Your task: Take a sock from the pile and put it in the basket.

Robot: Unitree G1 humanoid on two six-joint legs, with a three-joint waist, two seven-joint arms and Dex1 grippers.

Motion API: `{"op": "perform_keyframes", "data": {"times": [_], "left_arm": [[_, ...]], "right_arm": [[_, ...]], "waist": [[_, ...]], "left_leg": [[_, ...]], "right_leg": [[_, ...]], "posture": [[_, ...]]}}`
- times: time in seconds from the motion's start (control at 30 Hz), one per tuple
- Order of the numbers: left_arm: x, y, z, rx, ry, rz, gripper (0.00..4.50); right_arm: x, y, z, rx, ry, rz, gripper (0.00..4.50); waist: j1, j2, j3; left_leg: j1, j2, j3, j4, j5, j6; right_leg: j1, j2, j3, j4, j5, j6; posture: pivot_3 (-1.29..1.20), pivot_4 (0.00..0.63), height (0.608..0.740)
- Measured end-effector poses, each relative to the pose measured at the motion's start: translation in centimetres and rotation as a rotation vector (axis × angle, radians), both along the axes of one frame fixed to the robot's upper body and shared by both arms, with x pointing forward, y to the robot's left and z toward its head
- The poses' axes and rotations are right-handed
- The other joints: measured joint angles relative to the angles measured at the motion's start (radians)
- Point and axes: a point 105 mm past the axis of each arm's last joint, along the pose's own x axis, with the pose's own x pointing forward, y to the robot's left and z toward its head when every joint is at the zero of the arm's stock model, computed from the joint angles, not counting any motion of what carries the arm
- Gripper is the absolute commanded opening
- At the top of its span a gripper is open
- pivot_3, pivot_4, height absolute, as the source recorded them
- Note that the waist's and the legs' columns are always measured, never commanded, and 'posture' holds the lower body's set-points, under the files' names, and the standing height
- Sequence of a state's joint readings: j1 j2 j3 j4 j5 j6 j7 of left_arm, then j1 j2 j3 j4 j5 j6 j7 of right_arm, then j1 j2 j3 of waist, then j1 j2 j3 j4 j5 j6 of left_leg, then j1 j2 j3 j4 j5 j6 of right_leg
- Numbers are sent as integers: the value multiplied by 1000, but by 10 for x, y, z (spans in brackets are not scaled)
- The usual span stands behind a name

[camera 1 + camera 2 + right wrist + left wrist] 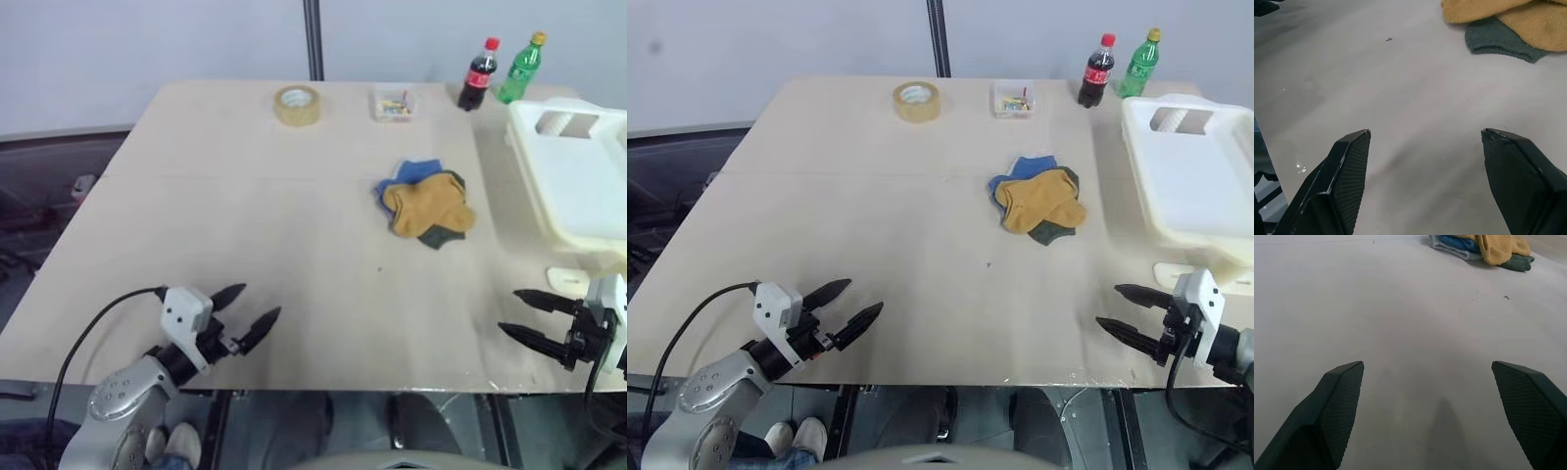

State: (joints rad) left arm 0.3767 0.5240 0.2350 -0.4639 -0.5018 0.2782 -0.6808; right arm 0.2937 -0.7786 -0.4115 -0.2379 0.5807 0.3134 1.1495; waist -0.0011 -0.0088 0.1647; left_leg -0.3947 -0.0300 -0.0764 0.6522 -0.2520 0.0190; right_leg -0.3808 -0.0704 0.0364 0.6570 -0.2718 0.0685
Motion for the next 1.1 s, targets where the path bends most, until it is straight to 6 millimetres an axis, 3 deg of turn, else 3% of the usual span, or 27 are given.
{"op": "perform_keyframes", "data": {"times": [0.9, 1.03, 1.07, 1.1], "left_arm": [[4, -8, 9, 4, -53, -65, 4500], [3, -10, 11, 3, -68, -84, 4500], [0, -13, 13, 0, -78, -121, 4500], [0, -14, 14, -3, -83, -133, 4500]], "right_arm": [[9, -1, -4, -9, 29, -35, 3723], [19, 4, 3, -20, -9, -37, 3723], [35, 16, 13, -27, -68, -32, 3723], [39, 20, 17, -26, -89, -26, 3723]], "waist": [[14, 0, 0], [11, 0, 0], [7, 0, 0], [7, 0, 0]], "left_leg": [[0, 0, 0, 0, 0, 0], [0, 0, 1, 0, 0, 0], [0, 0, 1, 0, 0, 0], [0, 0, 1, 0, 0, 0]], "right_leg": [[0, 0, 0, -1, 0, 0], [0, 0, 0, 0, 0, 0], [0, 1, 0, 0, 0, 0], [0, 1, 0, 0, 0, 0]], "posture": [[0, 150, 738], [0, 150, 738], [0, 150, 738], [0, 150, 738]]}}
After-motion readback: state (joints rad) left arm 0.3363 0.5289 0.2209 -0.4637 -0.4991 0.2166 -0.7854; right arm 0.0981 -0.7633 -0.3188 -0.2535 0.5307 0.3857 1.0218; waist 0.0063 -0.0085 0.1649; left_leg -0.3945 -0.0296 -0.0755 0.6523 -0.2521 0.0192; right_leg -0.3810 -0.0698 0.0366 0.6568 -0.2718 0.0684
